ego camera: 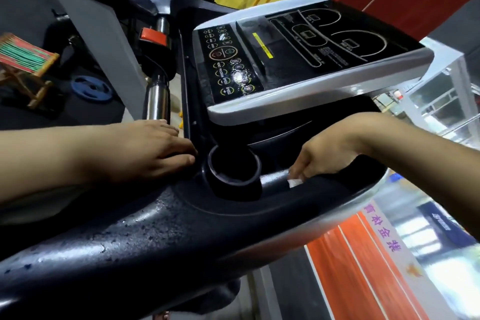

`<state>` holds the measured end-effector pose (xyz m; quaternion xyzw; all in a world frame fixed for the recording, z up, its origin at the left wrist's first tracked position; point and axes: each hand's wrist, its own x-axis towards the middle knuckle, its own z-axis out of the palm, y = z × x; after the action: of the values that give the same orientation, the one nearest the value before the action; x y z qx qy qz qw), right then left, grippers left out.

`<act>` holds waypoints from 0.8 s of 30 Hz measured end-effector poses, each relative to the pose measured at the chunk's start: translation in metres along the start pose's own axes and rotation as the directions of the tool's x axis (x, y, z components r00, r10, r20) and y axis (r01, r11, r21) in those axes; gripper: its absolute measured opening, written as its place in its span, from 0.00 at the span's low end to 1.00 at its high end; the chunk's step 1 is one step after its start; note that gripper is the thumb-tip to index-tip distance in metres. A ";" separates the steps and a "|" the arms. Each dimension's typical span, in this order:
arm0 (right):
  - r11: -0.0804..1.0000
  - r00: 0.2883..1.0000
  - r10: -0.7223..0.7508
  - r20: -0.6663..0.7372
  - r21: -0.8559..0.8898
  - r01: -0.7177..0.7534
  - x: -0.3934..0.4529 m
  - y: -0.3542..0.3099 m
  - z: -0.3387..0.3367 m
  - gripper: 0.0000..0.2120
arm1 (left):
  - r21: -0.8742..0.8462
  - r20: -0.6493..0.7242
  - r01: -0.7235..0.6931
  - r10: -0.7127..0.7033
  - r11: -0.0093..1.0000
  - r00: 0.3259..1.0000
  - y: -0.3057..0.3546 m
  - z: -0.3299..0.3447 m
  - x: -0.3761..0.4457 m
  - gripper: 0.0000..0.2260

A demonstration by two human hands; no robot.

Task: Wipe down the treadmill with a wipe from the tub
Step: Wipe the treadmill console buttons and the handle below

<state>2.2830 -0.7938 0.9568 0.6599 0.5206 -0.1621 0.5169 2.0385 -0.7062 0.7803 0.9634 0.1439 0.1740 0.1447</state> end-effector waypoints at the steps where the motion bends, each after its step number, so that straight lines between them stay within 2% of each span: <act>1: 1.000 1.000 -0.012 -0.001 0.003 0.012 0.004 0.000 0.000 0.16 | -0.027 -0.011 0.008 -0.008 1.000 1.000 -0.002 0.001 -0.001 0.54; 5: 0.990 0.990 -0.144 -0.008 0.005 0.144 0.018 -0.005 0.001 0.21 | -0.103 -0.012 0.072 -0.073 0.992 0.997 0.000 0.002 -0.008 0.40; 6: 0.980 0.980 -0.199 -0.006 -0.008 0.199 0.023 -0.009 0.000 0.20 | -0.116 0.000 0.098 -0.098 0.988 0.995 0.004 -0.001 -0.011 0.39; 9: 0.944 0.944 -0.330 -0.001 0.006 0.330 0.033 -0.019 0.001 0.17 | -0.132 0.019 0.172 -0.171 0.976 0.985 0.017 -0.010 -0.015 0.50; 11: 0.937 0.938 -0.346 -0.021 0.040 0.347 0.028 -0.014 0.001 0.17 | -0.115 0.033 0.199 -0.197 0.973 0.980 0.023 -0.014 -0.015 0.50; 14: 0.979 0.975 -0.202 -0.095 -0.029 0.200 0.021 0.008 -0.005 0.09 | -0.085 0.050 0.179 -0.175 0.980 0.983 0.014 -0.013 -0.015 0.45; 16: 0.997 0.976 0.011 -0.217 -0.078 -0.028 0.011 0.021 -0.005 0.06 | -0.017 0.042 0.108 -0.108 0.994 0.993 0.005 -0.013 -0.015 0.37; 18: 0.958 0.905 0.231 -0.357 -0.078 -0.275 0.004 0.029 -0.004 0.09 | 0.068 -0.031 -0.030 0.032 0.997 0.999 -0.005 -0.013 -0.011 0.26; 20: 0.929 0.840 0.334 -0.427 -0.003 -0.371 0.007 0.028 -0.004 0.11 | 0.112 -0.060 -0.156 0.163 0.981 0.985 -0.013 -0.012 -0.008 0.21; 21: 0.923 0.849 0.349 -0.397 -0.012 -0.384 0.013 0.021 -0.005 0.12 | 0.113 -0.070 -0.207 0.216 0.972 0.974 -0.017 -0.011 -0.007 0.21; 24: 0.946 0.942 0.293 -0.166 -0.094 -0.311 0.043 -0.019 -0.001 0.16 | 0.080 -0.079 -0.321 0.327 0.944 0.942 -0.034 -0.011 -0.004 0.20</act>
<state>2.2843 -0.7721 0.9152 0.7103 0.4590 0.0004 0.5336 2.0231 -0.6741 0.7783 0.9693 -0.0046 0.2342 0.0752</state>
